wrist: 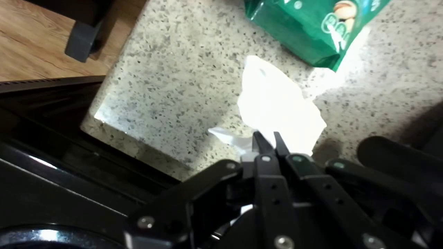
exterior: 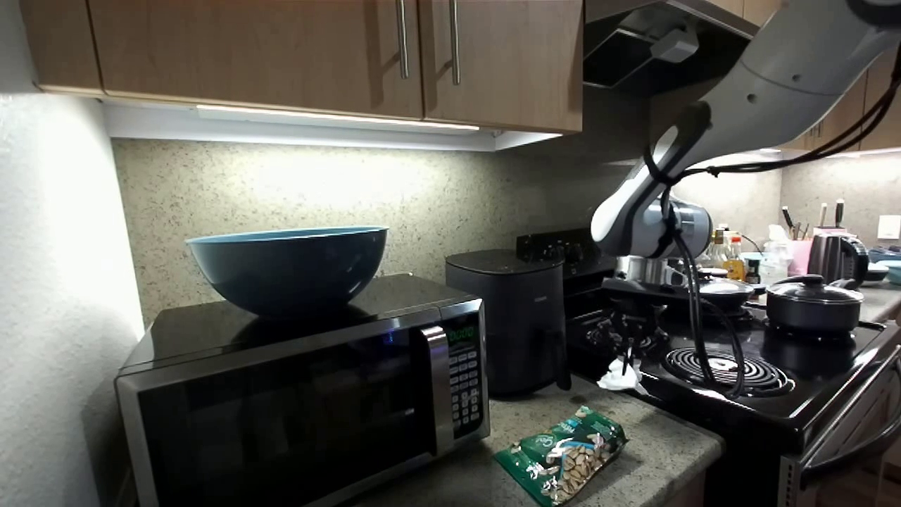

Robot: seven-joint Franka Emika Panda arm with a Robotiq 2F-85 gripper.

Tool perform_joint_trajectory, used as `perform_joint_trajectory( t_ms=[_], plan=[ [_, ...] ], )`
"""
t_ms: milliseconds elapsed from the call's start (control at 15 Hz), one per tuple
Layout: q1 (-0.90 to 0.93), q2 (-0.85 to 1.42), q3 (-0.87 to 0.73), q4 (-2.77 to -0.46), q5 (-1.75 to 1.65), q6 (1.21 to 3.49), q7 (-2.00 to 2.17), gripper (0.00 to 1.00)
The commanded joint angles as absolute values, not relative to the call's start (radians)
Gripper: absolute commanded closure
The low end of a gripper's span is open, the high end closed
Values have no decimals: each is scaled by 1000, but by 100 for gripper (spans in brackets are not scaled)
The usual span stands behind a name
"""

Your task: Use the tissue to wipe the airfryer

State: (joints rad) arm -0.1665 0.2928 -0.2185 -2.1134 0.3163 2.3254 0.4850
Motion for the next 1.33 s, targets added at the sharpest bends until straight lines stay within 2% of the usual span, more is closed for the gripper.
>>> perform_joint_trajectory(
  t_ms=[0,400,800,1267],
  plan=[
    [-172,252,-212,-2144,339,2352,457,97],
    [-169,250,-209,-2149,344,2369,446,98],
    [-187,194,-108,-2102,631,2519,330,98],
    [-172,166,-113,-2064,983,2659,303,97]
  ],
)
